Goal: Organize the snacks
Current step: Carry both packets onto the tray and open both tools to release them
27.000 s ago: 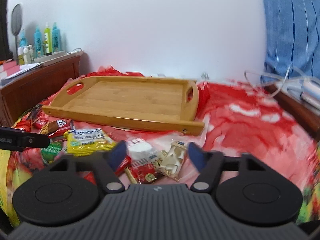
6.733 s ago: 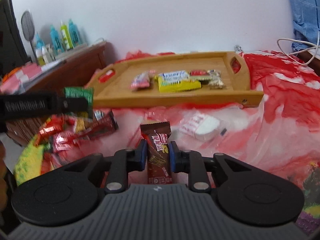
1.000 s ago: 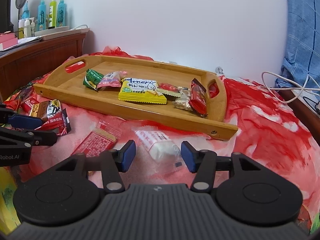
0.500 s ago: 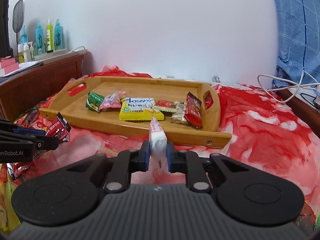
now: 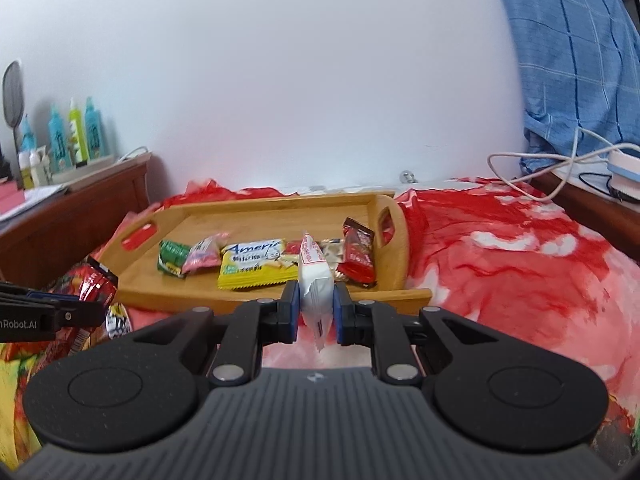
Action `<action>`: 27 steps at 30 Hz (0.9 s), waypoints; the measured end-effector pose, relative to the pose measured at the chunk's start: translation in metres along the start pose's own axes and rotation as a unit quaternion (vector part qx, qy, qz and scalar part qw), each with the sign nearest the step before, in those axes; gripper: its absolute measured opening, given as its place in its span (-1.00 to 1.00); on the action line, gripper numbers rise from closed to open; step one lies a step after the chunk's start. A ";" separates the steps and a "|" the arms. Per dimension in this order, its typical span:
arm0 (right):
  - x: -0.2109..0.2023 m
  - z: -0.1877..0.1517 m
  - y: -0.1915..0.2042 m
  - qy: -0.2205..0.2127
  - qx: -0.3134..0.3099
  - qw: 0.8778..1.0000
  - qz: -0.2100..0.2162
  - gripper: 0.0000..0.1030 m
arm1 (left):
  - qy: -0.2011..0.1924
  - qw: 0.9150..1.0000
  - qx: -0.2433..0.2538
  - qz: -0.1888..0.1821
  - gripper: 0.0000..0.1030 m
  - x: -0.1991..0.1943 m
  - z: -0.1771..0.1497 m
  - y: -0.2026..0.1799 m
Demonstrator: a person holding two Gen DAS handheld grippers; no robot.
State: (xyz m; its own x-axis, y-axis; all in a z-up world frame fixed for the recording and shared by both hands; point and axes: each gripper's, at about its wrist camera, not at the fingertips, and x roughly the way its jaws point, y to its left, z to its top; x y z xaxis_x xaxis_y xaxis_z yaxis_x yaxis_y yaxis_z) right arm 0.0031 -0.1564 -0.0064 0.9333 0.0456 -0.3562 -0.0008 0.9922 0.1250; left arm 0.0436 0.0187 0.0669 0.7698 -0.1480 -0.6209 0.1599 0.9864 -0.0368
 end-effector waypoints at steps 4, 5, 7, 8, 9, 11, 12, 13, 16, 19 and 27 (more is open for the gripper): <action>0.001 0.002 -0.002 -0.004 0.003 1.000 0.000 -0.59 | -0.003 1.000 -0.001 0.002 -0.57 0.001 0.007 -0.001; 0.001 0.003 -0.002 -0.004 0.002 1.000 0.000 -0.59 | -0.003 1.000 -0.001 0.003 -0.57 0.002 0.008 -0.002; 0.002 0.004 -0.002 -0.005 0.000 1.000 0.002 -0.59 | 0.000 1.000 -0.006 0.003 -0.58 0.004 0.012 -0.002; 0.003 0.005 -0.001 -0.006 -0.001 1.000 0.003 -0.59 | 0.001 1.000 -0.009 0.003 -0.58 0.005 0.013 -0.001; 0.004 0.006 -0.002 -0.007 -0.003 1.000 0.004 -0.59 | 0.003 1.000 -0.012 0.003 -0.58 0.006 0.015 -0.001; 0.006 0.008 -0.001 -0.008 -0.005 1.000 0.006 -0.59 | 0.005 1.000 -0.016 0.006 -0.58 0.009 0.018 0.000; 0.007 0.009 -0.001 -0.009 -0.005 1.000 0.008 -0.59 | 0.006 1.000 -0.015 0.007 -0.58 0.011 0.020 0.000; 0.008 0.011 -0.001 -0.009 -0.006 1.000 0.010 -0.59 | 0.006 1.000 -0.015 0.009 -0.58 0.012 0.022 0.000; 0.012 0.017 -0.002 -0.013 -0.010 1.000 0.016 -0.59 | 0.004 1.000 -0.016 0.010 -0.58 0.015 0.028 0.000; 0.019 0.023 -0.005 -0.012 0.000 1.000 0.024 -0.59 | 0.001 1.000 -0.019 0.010 -0.59 0.019 0.036 0.000; 0.037 0.036 -0.016 -0.005 0.022 0.999 0.033 -0.59 | -0.005 1.000 -0.026 0.011 -0.59 0.033 0.058 0.005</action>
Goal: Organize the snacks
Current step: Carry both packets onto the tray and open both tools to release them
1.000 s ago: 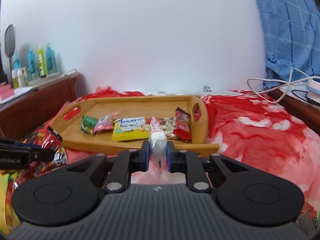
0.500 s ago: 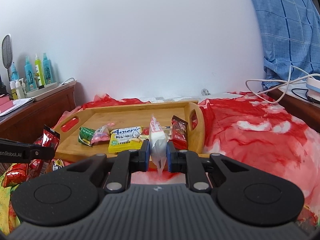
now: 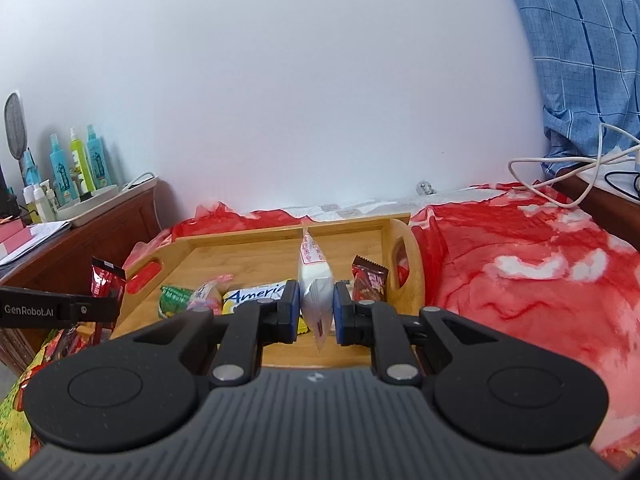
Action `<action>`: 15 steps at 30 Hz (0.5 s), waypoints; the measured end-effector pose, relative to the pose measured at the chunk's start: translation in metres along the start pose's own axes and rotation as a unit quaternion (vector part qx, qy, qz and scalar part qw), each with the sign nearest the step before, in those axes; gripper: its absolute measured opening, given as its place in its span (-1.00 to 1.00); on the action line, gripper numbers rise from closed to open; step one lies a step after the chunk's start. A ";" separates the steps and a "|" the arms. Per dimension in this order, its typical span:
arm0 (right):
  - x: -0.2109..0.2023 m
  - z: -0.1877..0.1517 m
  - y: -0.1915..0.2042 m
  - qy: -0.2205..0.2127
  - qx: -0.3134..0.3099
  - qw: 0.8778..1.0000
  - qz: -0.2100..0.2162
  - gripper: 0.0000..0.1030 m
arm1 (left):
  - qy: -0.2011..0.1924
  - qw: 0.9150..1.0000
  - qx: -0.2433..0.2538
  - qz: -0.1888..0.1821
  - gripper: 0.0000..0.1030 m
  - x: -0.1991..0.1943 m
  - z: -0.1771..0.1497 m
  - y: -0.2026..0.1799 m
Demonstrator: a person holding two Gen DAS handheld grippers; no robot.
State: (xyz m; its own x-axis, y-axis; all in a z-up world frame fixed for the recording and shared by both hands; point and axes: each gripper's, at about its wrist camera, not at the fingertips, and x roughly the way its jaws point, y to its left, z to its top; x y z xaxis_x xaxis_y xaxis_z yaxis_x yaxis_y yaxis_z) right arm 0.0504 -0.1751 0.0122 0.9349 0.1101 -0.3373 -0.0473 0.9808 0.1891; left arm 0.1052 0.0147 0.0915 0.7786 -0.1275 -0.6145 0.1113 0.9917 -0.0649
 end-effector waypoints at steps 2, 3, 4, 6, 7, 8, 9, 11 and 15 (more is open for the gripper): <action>0.004 0.004 -0.002 0.000 -0.001 1.000 0.000 -0.59 | -0.001 1.000 0.000 0.001 -0.59 0.005 0.005 0.002; 0.006 0.005 -0.003 -0.001 -0.001 1.000 0.000 -0.59 | -0.001 1.000 -0.001 0.001 -0.59 0.007 0.008 0.003; 0.009 0.008 -0.004 -0.001 -0.002 1.000 -0.001 -0.59 | -0.002 1.000 -0.003 0.001 -0.59 0.010 0.010 0.005; 0.015 0.012 -0.005 -0.002 -0.003 1.000 -0.001 -0.59 | -0.001 1.000 -0.012 -0.001 -0.59 0.016 0.016 0.009; 0.017 0.014 -0.005 -0.002 -0.004 1.000 -0.001 -0.59 | 0.000 1.000 -0.017 -0.001 -0.59 0.019 0.019 0.010; 0.020 0.016 -0.005 -0.002 -0.006 1.000 -0.001 -0.59 | 0.002 1.000 -0.021 -0.001 -0.59 0.022 0.022 0.012; 0.023 0.018 -0.005 -0.001 -0.007 1.000 -0.001 -0.59 | 0.003 1.000 -0.024 0.000 -0.59 0.026 0.024 0.014; 0.028 0.020 -0.006 0.000 -0.010 1.000 -0.001 -0.59 | 0.005 1.000 -0.027 0.002 -0.59 0.033 0.029 0.016; 0.039 0.024 -0.007 0.004 -0.009 1.000 0.000 -0.59 | 0.011 0.999 -0.035 0.008 -0.60 0.047 0.035 0.022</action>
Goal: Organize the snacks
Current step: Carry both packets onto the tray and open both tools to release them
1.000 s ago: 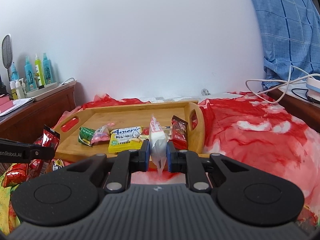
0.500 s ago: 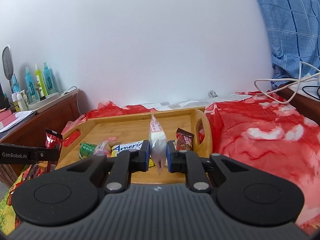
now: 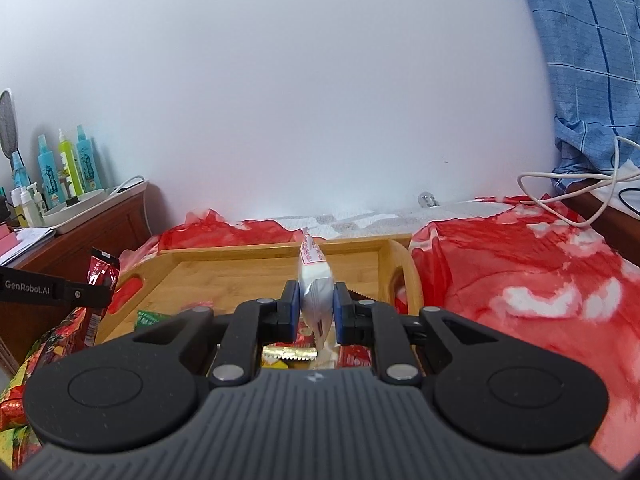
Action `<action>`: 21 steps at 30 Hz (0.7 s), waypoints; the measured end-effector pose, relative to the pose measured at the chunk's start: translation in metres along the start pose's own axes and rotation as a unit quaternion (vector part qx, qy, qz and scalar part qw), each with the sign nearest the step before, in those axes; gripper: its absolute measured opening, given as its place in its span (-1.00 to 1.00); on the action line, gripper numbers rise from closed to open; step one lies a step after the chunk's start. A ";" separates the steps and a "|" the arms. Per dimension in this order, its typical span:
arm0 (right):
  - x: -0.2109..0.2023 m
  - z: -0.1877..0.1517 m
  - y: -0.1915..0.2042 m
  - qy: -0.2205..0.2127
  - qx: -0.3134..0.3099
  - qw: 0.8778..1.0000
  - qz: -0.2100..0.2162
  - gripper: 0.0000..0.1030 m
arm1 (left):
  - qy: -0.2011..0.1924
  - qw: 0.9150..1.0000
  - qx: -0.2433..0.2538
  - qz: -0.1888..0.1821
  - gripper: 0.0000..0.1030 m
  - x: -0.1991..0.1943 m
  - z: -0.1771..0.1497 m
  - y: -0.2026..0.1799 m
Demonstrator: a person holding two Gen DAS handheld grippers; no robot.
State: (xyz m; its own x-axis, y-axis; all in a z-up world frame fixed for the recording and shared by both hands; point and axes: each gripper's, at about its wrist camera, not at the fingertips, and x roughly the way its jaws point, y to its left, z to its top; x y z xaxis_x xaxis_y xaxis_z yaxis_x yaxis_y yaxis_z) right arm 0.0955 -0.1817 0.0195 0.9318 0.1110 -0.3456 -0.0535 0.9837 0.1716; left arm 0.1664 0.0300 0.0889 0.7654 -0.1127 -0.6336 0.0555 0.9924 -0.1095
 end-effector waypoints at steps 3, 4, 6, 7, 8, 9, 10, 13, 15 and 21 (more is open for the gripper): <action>0.008 0.002 -0.002 0.005 0.005 1.000 0.002 -0.59 | 0.005 1.000 -0.004 0.005 -0.60 0.010 0.004 0.004; 0.010 0.002 -0.003 0.007 0.007 1.000 0.003 -0.59 | 0.007 1.000 -0.004 0.006 -0.60 0.014 0.006 0.005; 0.015 0.003 -0.003 0.011 0.007 1.000 0.002 -0.59 | 0.011 1.000 -0.005 0.008 -0.60 0.022 0.009 0.006; 0.017 0.004 -0.003 0.013 0.007 1.000 0.003 -0.59 | 0.013 1.000 -0.008 0.010 -0.60 0.027 0.011 0.007; 0.020 0.004 -0.003 0.014 0.007 1.000 0.003 -0.59 | 0.017 1.000 -0.012 0.012 -0.60 0.031 0.013 0.008; 0.023 0.005 -0.003 0.015 0.006 1.000 0.004 -0.59 | 0.020 1.000 -0.018 0.013 -0.61 0.036 0.015 0.010; 0.026 0.006 -0.002 0.016 0.005 1.000 0.004 -0.59 | 0.021 0.999 -0.025 0.013 -0.61 0.039 0.017 0.012; 0.034 0.008 -0.002 0.018 0.005 1.000 0.005 -0.59 | 0.026 0.999 -0.039 0.011 -0.61 0.050 0.023 0.016; 0.040 0.009 -0.003 0.023 0.008 1.000 0.006 -0.59 | 0.028 0.999 -0.042 0.014 -0.61 0.057 0.026 0.017; 0.059 0.009 -0.005 0.036 0.012 0.999 0.005 -0.59 | 0.044 0.996 -0.077 0.016 -0.63 0.081 0.033 0.024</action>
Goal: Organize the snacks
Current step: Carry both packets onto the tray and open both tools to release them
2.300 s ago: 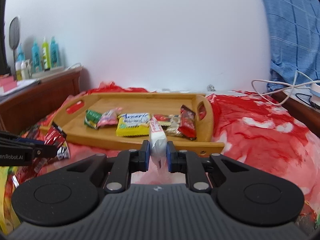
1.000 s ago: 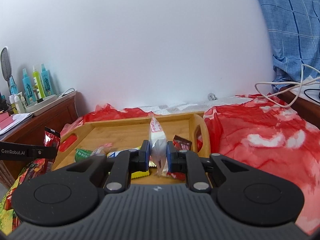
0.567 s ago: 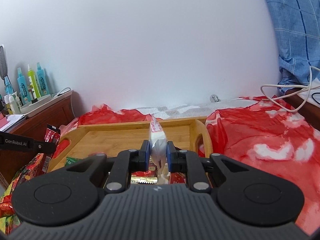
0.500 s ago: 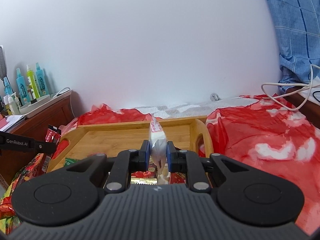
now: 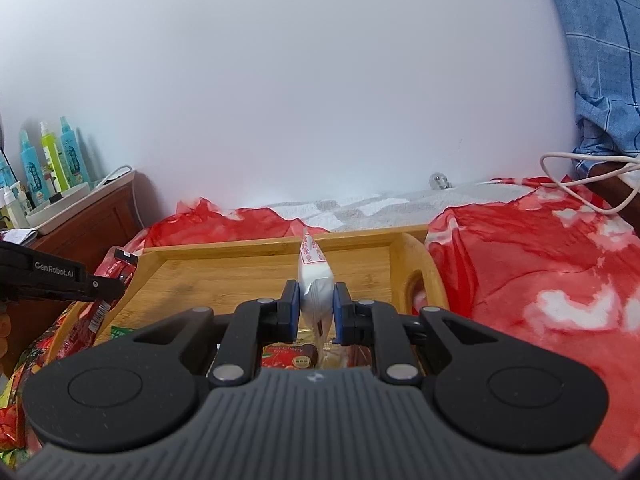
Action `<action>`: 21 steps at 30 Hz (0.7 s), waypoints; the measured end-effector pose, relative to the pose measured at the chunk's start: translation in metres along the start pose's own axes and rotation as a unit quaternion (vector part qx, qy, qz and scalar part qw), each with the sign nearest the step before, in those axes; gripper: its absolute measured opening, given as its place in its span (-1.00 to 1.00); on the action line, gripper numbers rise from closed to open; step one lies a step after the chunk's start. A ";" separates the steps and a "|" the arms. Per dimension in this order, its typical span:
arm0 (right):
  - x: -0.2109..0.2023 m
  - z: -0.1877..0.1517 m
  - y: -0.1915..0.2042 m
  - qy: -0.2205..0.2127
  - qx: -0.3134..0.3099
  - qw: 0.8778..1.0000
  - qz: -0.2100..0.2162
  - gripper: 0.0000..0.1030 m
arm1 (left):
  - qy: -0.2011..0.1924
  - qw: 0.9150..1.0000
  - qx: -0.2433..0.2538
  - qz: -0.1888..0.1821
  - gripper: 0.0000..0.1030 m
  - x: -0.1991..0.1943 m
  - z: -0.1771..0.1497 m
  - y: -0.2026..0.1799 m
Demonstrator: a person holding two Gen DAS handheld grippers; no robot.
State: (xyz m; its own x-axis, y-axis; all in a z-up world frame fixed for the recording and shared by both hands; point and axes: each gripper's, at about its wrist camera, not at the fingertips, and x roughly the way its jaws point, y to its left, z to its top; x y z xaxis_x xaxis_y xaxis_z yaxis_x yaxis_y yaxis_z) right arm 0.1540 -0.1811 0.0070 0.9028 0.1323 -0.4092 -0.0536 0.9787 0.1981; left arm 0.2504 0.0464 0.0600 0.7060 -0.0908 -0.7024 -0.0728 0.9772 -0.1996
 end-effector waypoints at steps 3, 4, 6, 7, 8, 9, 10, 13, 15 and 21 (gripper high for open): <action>0.006 0.002 -0.001 0.004 0.003 1.000 0.001 -0.59 | 0.004 1.000 -0.015 0.003 -0.63 0.009 0.004 0.002; 0.008 0.002 -0.001 0.005 0.003 1.000 0.001 -0.59 | 0.005 1.000 -0.015 0.005 -0.63 0.012 0.005 0.003; 0.013 0.003 -0.002 0.009 0.003 1.000 0.001 -0.59 | 0.008 1.000 -0.012 0.013 -0.63 0.017 0.006 0.002; 0.014 0.003 -0.002 0.011 0.003 1.000 0.001 -0.59 | 0.010 1.000 -0.011 0.017 -0.63 0.020 0.006 0.002; 0.016 0.002 -0.003 0.014 0.005 1.000 0.001 -0.59 | 0.012 1.000 -0.011 0.020 -0.64 0.021 0.006 0.002; 0.019 0.002 -0.003 0.017 0.006 1.000 0.001 -0.59 | 0.014 1.000 -0.011 0.022 -0.64 0.024 0.005 0.003; 0.021 0.002 -0.004 0.020 0.008 1.000 0.001 -0.59 | 0.015 1.000 -0.010 0.024 -0.64 0.025 0.005 0.003; 0.025 0.001 -0.003 0.025 0.009 1.000 0.002 -0.59 | 0.018 0.999 -0.003 0.030 -0.64 0.030 0.004 0.003; 0.027 0.001 -0.003 0.026 0.008 1.000 0.001 -0.59 | 0.019 0.999 0.001 0.034 -0.64 0.031 0.003 0.002; 0.032 0.000 -0.003 0.033 0.007 0.999 0.000 -0.59 | 0.019 0.999 0.013 0.039 -0.64 0.035 0.001 -0.001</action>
State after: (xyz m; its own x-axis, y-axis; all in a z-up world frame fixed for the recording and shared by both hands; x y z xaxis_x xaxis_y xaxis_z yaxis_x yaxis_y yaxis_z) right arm 0.1833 -0.1795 -0.0065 0.8723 0.1427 -0.4676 -0.0472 0.9766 0.2100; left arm 0.2762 0.0423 0.0364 0.6711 -0.0219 -0.7411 -0.1069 0.9863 -0.1259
